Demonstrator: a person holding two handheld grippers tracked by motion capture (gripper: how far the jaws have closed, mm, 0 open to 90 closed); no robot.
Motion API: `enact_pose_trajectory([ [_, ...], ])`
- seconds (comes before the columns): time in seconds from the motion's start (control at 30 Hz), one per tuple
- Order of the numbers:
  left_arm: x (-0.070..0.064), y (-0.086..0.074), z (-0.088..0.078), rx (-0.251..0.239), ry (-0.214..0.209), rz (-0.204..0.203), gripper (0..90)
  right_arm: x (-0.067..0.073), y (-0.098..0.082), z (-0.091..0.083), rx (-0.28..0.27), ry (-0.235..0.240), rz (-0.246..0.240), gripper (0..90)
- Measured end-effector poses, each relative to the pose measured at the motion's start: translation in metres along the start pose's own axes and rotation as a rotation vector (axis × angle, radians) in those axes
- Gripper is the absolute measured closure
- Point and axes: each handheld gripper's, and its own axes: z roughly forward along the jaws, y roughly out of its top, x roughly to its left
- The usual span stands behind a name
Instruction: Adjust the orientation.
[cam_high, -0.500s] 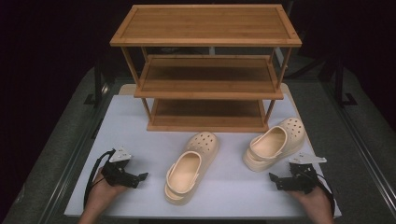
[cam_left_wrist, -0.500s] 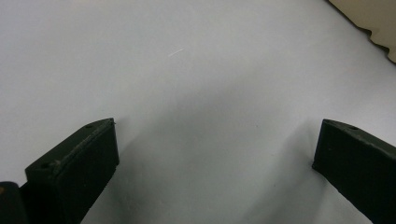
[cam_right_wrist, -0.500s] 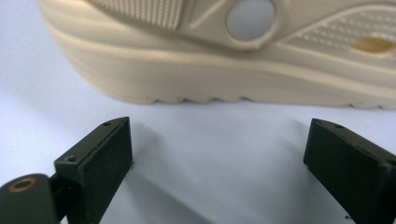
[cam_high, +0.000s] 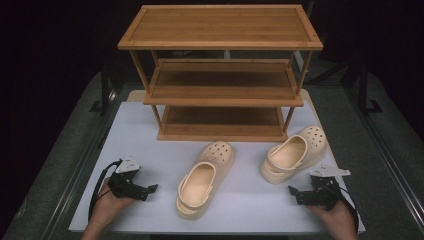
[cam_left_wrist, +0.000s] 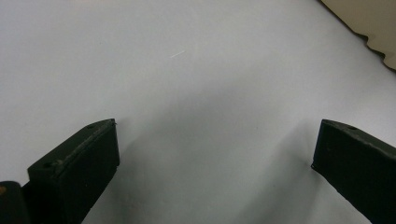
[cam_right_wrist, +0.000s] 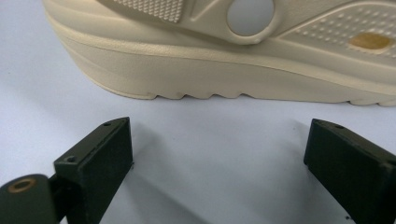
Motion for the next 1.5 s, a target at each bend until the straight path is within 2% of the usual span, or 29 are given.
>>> enact_pose_trajectory([
  [0.03,0.0,0.0,-0.001,-0.002,-0.004,0.001,0.3,0.0,0.0,0.0,0.0,0.0,0.0,7.4],
  [0.1,0.001,0.0,-0.003,-0.008,-0.004,0.006,7.8,0.0,0.0,0.0,0.0,0.0,0.0,7.4],
  [0.17,0.003,0.001,-0.007,-0.026,-0.004,-0.004,8.3,0.0,0.0,0.0,0.0,0.0,0.0,7.4],
  [0.23,0.003,0.002,-0.01,-0.039,-0.014,-0.013,15.5,0.0,0.0,0.0,0.0,0.0,0.0,7.4],
  [0.3,0.004,0.005,-0.013,-0.046,-0.022,-0.018,15.7,0.0,0.0,0.0,0.0,0.001,0.0,7.4],
  [0.4,0.003,0.008,-0.017,-0.063,-0.034,-0.008,24.9,0.0,0.0,0.0,0.0,0.0,0.0,7.4],
  [0.5,-0.001,0.016,-0.021,-0.09,-0.067,-0.006,33.3,0.0,0.0,0.0,0.0,0.001,0.0,7.4],
  [0.57,-0.002,0.018,-0.021,-0.095,-0.072,-0.003,37.6,0.0,0.0,0.0,0.0,0.001,0.001,7.4],
  [0.6,-0.004,0.022,-0.022,-0.099,-0.093,0.0,40.6,0.0,0.0,0.0,0.0,0.001,0.0,7.4],
  [0.67,-0.005,0.024,-0.022,-0.101,-0.101,0.003,43.8,0.0,0.0,0.0,0.0,0.0,0.001,7.4],
  [0.7,-0.007,0.029,-0.023,-0.104,-0.123,0.009,45.3,0.0,0.0,0.0,0.0,0.0,0.001,7.4],
  [0.83,-0.011,0.036,-0.022,-0.11,-0.151,0.016,51.4,0.0,0.0,0.0,-0.002,0.0,-0.002,7.4],
  [0.93,-0.017,0.046,-0.02,-0.112,-0.18,0.031,52.6,0.0,0.0,0.0,0.0,0.0,0.0,7.4],
  [1.23,-0.031,0.066,-0.013,-0.118,-0.233,0.064,55.9,0.0,0.0,0.0,-0.001,0.0,0.0,7.4],
  [1.27,-0.035,0.071,-0.011,-0.119,-0.251,0.074,56.2,0.0,0.0,0.0,-0.001,0.0,0.0,7.4],
  [1.5,-0.052,0.091,-0.005,-0.133,-0.302,0.115,56.3,0.0,0.0,0.0,-0.001,0.0,0.0,7.4],
])
